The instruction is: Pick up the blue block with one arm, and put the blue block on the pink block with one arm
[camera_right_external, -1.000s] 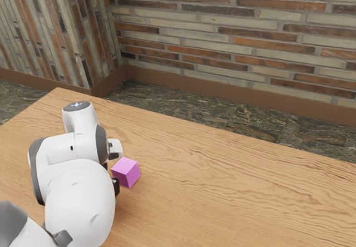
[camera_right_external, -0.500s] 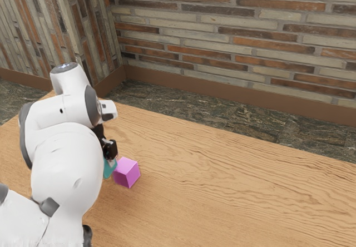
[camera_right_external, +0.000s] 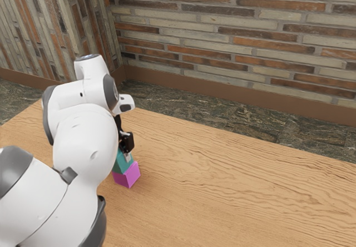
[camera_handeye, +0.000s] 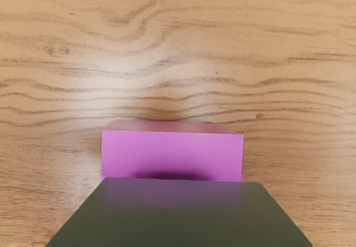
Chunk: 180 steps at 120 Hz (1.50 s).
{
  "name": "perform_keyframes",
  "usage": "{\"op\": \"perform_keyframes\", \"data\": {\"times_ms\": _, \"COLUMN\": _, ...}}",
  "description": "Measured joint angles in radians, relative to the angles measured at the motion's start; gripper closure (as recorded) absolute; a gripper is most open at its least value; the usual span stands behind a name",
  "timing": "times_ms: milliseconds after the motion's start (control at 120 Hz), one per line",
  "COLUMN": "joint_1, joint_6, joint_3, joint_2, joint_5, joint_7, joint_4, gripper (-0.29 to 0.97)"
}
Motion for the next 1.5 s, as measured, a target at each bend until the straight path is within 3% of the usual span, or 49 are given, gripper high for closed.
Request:
{"op": "perform_keyframes", "data": {"times_ms": 500, "joint_1": 0.06, "joint_6": -0.024, "joint_3": -0.036, "joint_2": -0.005, "joint_5": 0.018, "joint_7": -0.034, "joint_4": 0.066, "gripper": 0.3}}
{"op": "perform_keyframes", "data": {"times_ms": 1500, "joint_1": 0.071, "joint_6": -0.027, "joint_3": -0.053, "joint_2": -0.009, "joint_5": 0.042, "joint_7": -0.044, "joint_4": 0.104, "gripper": 0.3}}
